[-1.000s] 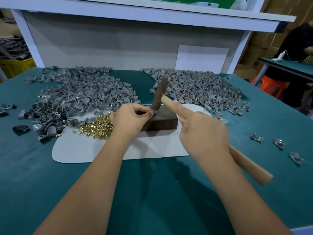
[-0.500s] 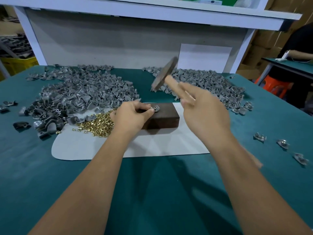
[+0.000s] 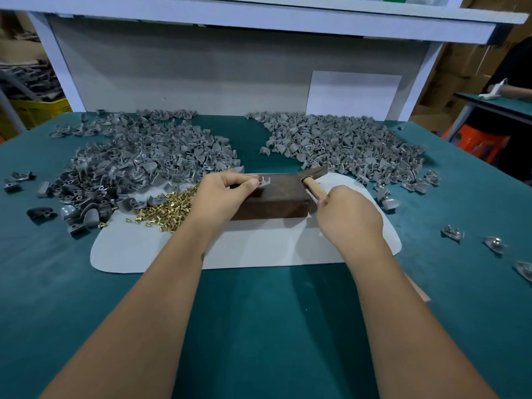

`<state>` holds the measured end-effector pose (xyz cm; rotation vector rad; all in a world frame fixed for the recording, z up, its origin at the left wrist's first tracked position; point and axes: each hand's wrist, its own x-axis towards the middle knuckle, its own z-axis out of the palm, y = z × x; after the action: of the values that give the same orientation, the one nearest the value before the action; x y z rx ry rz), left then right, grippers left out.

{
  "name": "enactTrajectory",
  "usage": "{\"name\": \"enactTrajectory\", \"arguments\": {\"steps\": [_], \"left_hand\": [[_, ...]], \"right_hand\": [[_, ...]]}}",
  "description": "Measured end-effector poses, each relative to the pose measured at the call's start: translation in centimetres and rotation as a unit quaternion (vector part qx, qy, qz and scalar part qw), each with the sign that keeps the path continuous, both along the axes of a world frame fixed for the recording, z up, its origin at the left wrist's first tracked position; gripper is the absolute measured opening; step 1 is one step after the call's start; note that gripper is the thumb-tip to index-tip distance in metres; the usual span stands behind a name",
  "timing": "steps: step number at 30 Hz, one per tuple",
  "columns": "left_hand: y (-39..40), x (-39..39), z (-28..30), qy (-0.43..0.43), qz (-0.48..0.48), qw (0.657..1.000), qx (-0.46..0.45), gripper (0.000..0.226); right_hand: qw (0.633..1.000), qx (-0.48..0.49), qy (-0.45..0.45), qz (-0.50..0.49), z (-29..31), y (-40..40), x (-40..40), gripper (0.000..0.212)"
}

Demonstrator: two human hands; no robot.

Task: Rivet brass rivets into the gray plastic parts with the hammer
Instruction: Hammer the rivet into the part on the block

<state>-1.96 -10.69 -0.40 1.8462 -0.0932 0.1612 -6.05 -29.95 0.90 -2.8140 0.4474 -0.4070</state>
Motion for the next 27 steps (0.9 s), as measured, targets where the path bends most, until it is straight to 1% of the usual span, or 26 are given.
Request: {"name": "enactTrajectory", "arguments": {"steps": [2,4,5,7,9,11,14,16,18,20,22,24,25,27], "left_hand": [[0.2,0.0,0.0,0.002,0.000,1.000,0.007,0.011],[0.2,0.1,-0.1,0.004,-0.001,1.000,0.001,0.011],[0.2,0.1,-0.1,0.002,-0.003,1.000,-0.003,0.010],[0.3,0.1,-0.2,-0.007,-0.004,1.000,0.006,0.008],[0.4,0.3,-0.4,-0.010,0.000,1.000,0.020,0.006],[0.4,0.4,-0.4,-0.011,0.002,1.000,0.023,0.006],[0.3,0.3,-0.3,-0.033,-0.017,0.999,0.001,0.005],[0.1,0.2,-0.1,-0.061,-0.037,0.997,-0.015,0.008],[-0.2,0.1,0.2,-0.091,-0.045,0.995,-0.006,0.009],[-0.4,0.0,0.3,-0.117,-0.057,0.991,-0.001,0.011],[-0.6,-0.1,0.3,-0.130,-0.065,0.989,0.001,0.011],[-0.8,-0.1,0.2,-0.128,-0.048,0.990,0.034,0.011],[-0.8,-0.1,0.2,-0.124,-0.035,0.990,0.057,0.011],[-1.0,-0.1,0.2,-0.126,-0.017,0.988,0.085,0.010]], "right_hand": [[0.999,-0.035,-0.027,0.001,0.0,0.3,0.0,0.029],[0.996,-0.074,-0.044,-0.005,0.0,0.3,-0.1,0.045],[0.994,-0.096,-0.057,-0.008,0.1,0.3,-0.1,0.048],[0.988,-0.110,-0.107,0.004,0.2,0.4,-0.2,0.038],[0.983,-0.062,-0.164,0.048,0.3,0.9,-0.2,0.027],[0.974,0.022,-0.203,0.101,0.3,1.7,-0.2,0.021],[0.952,0.138,-0.216,0.170,0.2,3.1,-0.4,0.024],[0.937,0.190,-0.215,0.201,0.1,3.7,-0.4,0.027],[0.921,0.239,-0.216,0.219,0.0,4.2,-0.3,0.027],[0.912,0.280,-0.208,0.217,0.0,4.4,-0.1,0.021],[0.910,0.307,-0.191,0.201,0.1,4.1,0.2,0.013],[0.912,0.322,-0.179,0.180,0.6,3.0,0.6,0.013],[0.915,0.325,-0.180,0.158,0.9,2.2,0.9,0.013],[0.915,0.339,-0.202,0.083,1.7,-0.1,1.3,0.013]]}}
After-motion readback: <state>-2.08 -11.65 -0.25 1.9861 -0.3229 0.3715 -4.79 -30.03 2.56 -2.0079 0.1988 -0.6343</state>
